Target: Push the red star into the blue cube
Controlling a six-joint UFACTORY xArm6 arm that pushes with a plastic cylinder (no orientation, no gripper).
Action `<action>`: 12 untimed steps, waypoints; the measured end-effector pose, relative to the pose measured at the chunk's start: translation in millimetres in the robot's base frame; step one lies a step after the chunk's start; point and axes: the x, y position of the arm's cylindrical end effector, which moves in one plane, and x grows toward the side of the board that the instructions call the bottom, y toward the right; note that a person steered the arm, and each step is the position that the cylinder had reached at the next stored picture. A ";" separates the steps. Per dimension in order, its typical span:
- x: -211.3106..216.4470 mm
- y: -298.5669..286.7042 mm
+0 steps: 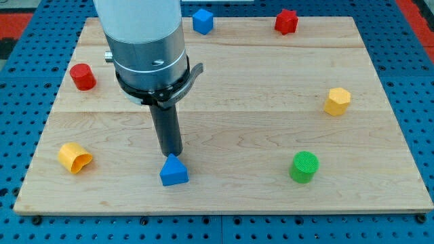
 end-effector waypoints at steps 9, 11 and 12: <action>-292.5 274.9; -333.2 238.1; -333.1 171.6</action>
